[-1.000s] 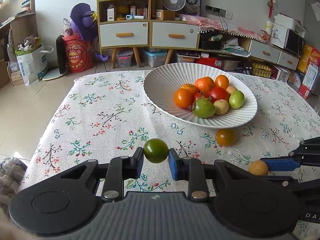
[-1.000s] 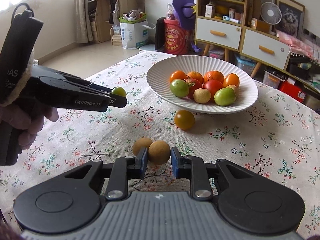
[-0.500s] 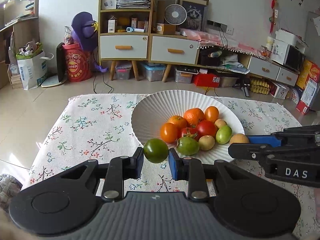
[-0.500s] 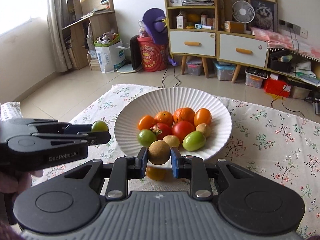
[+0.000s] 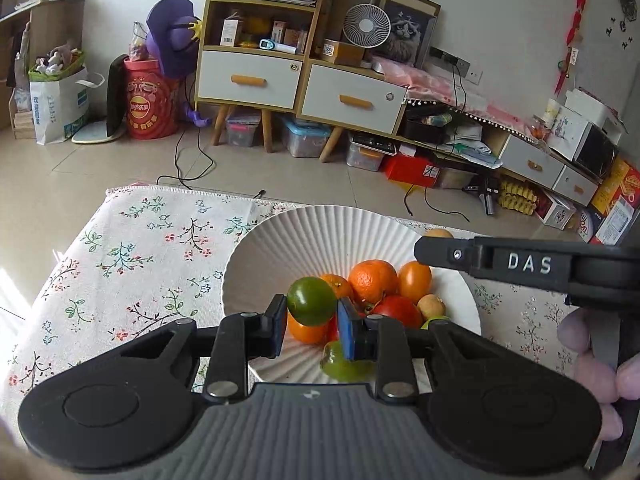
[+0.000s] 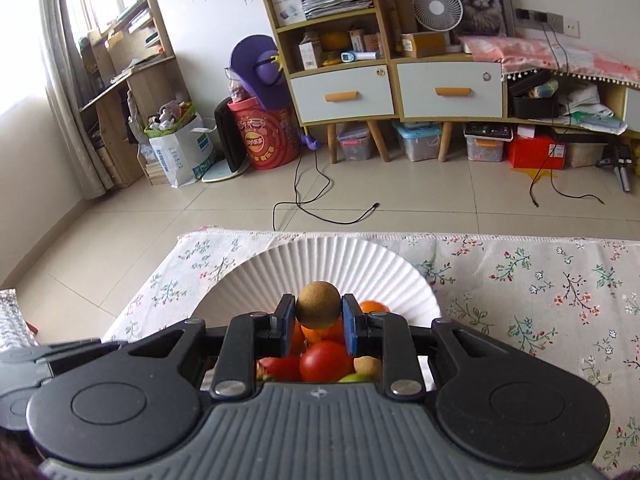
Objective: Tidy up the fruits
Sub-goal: 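Lift the green tomato and brown fruit and carry them over the bowl, then lower both fruits into the white bowl and open both tools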
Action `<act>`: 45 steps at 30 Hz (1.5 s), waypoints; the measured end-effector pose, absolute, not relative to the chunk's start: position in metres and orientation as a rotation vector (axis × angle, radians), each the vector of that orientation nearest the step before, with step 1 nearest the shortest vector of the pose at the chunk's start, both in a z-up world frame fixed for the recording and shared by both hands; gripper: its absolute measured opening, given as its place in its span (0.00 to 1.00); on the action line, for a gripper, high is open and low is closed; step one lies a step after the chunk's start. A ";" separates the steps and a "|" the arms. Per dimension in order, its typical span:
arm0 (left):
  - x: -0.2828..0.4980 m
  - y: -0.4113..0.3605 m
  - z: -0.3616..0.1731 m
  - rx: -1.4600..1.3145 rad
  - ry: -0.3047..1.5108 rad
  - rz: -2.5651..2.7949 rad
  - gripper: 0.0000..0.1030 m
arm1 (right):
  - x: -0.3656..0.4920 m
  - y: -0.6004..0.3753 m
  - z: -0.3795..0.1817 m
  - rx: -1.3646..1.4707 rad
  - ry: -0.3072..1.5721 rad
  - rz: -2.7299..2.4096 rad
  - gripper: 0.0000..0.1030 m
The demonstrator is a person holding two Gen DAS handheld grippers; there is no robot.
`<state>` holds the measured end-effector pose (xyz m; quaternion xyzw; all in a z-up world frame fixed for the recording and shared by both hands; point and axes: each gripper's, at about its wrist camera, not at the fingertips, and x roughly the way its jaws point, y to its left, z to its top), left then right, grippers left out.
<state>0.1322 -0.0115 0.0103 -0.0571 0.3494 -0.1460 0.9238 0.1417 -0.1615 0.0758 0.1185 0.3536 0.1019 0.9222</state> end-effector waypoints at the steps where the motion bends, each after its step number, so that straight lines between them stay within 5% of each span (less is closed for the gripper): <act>1: 0.136 -0.012 0.010 -0.126 0.724 -0.306 0.20 | 0.145 -0.163 0.075 0.257 0.733 0.218 0.22; 33: 0.186 -0.033 -0.012 -0.225 0.733 -0.394 0.21 | 0.184 -0.170 0.047 0.398 0.887 0.215 0.22; 41: 0.185 -0.035 -0.009 -0.208 0.727 -0.380 0.22 | 0.182 -0.171 0.050 0.402 0.884 0.201 0.30; 45: 0.181 -0.034 -0.004 -0.192 0.719 -0.377 0.30 | 0.177 -0.172 0.054 0.404 0.883 0.185 0.36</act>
